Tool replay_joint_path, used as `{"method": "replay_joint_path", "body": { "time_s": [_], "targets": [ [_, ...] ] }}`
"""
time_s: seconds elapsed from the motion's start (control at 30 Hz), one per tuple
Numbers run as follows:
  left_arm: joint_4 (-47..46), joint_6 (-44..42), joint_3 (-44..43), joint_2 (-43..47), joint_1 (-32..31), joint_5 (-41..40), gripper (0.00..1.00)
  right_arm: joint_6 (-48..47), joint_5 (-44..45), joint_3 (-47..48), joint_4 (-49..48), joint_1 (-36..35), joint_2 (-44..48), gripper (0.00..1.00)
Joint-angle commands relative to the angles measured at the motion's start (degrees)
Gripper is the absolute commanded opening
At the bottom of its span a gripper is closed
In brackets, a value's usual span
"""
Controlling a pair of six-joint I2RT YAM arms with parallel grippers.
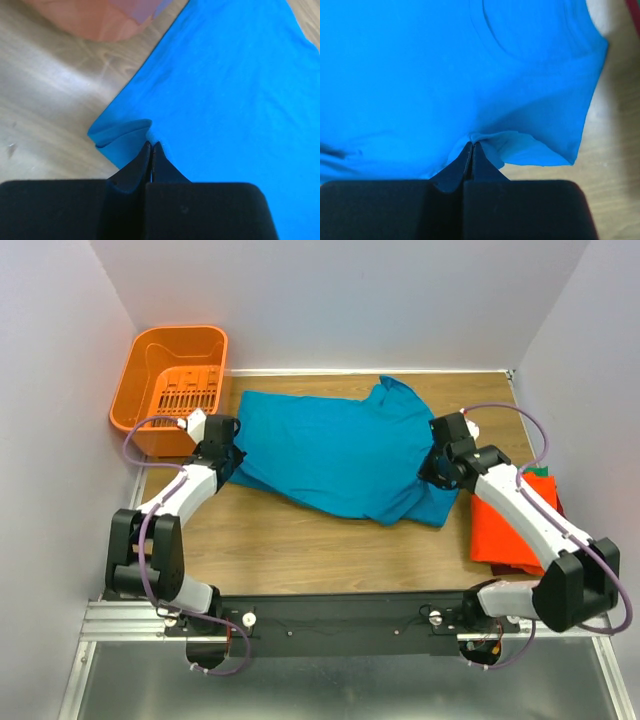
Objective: Fold and stack the t-shirts
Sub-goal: Fold the tshirt
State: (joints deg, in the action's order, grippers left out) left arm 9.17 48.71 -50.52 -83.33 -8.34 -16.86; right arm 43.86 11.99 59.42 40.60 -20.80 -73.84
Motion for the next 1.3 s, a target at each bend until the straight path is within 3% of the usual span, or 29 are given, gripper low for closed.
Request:
{"method": "replay_joint_path", "body": {
  "time_s": [0.0, 0.43, 1.27],
  "targets": [
    [-0.9, 1.4, -2.5, -3.3, -0.1, 0.4, 0.0, -1.7, 5.7, 6.3, -3.2, 1.3, -4.1, 0.01],
    [-1.3, 2.6, -8.3, -8.0, 0.0, -0.5, 0.0, -3.0, -0.3, 14.0, -9.0, 7.7, -15.4, 0.01],
    [-1.8, 2.6, -10.6, -9.5, 0.3, -1.4, 0.0, -3.9, -0.6, 10.2, -10.2, 14.5, -12.2, 0.01]
  ]
}}
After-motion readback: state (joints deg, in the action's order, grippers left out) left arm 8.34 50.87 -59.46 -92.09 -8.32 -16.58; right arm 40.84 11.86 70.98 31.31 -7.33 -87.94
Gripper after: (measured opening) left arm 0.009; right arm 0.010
